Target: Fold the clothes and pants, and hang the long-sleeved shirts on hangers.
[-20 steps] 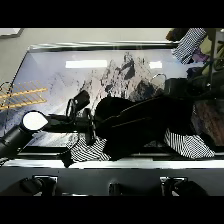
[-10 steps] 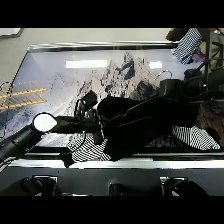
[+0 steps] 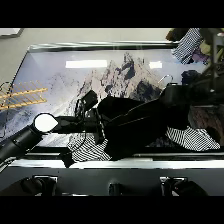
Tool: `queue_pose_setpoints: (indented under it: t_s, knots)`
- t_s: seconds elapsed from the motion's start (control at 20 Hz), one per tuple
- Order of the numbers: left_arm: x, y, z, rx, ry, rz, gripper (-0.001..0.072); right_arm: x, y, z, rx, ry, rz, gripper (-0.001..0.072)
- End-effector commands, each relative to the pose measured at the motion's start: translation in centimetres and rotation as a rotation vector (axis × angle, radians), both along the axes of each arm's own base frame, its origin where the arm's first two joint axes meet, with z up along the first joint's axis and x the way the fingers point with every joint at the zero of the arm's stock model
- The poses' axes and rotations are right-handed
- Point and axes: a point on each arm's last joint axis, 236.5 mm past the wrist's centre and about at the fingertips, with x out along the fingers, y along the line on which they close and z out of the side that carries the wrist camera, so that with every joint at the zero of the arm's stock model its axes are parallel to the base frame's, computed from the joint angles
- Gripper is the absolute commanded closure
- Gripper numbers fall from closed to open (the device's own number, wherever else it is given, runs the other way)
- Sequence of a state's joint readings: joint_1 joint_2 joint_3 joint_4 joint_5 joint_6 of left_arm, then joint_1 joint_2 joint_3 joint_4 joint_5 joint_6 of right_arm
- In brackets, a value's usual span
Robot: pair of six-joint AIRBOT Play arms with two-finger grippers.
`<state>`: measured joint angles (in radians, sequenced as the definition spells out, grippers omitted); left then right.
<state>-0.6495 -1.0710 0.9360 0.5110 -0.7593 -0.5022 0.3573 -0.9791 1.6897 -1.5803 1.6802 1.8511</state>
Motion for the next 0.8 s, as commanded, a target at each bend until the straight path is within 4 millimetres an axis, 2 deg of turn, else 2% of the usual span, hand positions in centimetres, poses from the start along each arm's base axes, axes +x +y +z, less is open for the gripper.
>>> queue_pose_setpoints:
  t_s: [0.0, 0.1, 0.15, 0.2, 0.25, 0.3, 0.35, 0.45, 0.55, 0.75]
  knots:
    - [0.1, 0.0, 0.0, 0.001, -0.009, -0.001, 0.0682, 1.0, -6.2, 3.5, -0.126, -0.185, -0.156, 0.005]
    - [0.1, 0.0, 0.0, 0.001, -0.01, -0.001, 0.0682, 1.9, -13.2, 5.3, -0.195, -0.268, -0.395, 0.0029]
    - [0.1, 0.0, 0.0, 0.002, -0.009, -0.001, 0.0682, 2.3, -15.9, 5.1, -0.179, -0.261, -0.501, 0.0029]
    - [0.1, 0.0, 0.0, 0.001, -0.009, -0.001, 0.0682, 2.9, -16.9, 3.3, -0.118, -0.189, -0.514, 0.0031]
    - [0.1, 0.0, 0.0, 0.001, -0.009, -0.002, 0.0681, 3.4, -14.7, 0.6, -0.029, -0.071, -0.332, 0.0069]
    - [0.1, 0.0, 0.0, 0.001, -0.009, -0.002, 0.0681, 3.3, -11.1, -0.8, 0.072, 0.002, -0.08, 0.0156]
    - [0.1, 0.0, 0.0, 0.001, -0.009, -0.002, 0.0681, 4.2, -9.0, -0.5, 0.125, -0.039, 0.102, 0.0175]
    - [0.1, 0.0, 0.0, 0.001, -0.008, -0.002, 0.068, 4.7, -6.9, -1.3, -0.028, -0.127, 0.489, 0.0149]
    - [0.1, 0.0, 0.0, 0.001, -0.008, -0.002, 0.068, 4.7, -4.6, -2.7, -0.091, -0.129, 0.712, 0.0152]
    - [0.1, 0.0, 0.0, 0.002, -0.009, -0.001, 0.068, 5.7, -0.7, -6.2, -0.13, -0.074, 0.945, 0.0152]
